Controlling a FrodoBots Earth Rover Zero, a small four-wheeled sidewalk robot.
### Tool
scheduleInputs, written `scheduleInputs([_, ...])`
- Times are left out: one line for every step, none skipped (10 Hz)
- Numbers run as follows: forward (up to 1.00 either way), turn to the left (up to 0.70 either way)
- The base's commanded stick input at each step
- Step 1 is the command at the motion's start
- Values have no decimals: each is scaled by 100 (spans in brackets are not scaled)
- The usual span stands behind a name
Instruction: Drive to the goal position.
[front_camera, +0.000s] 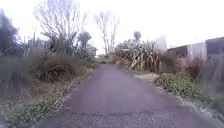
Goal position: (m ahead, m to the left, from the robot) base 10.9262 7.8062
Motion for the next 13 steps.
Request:
scheduleInputs([70, 0])
scheduleInputs([70, 0])
scheduleInputs([70, 0])
scheduleInputs([70, 0])
scheduleInputs([70, 0])
scheduleInputs([70, 0])
scheduleInputs([70, 0])
scheduleInputs([70, 0])
scheduleInputs([70, 0])
scheduleInputs([70, 0])
scheduleInputs([70, 0])
scheduleInputs([70, -6])
scheduleInputs([70, -18])
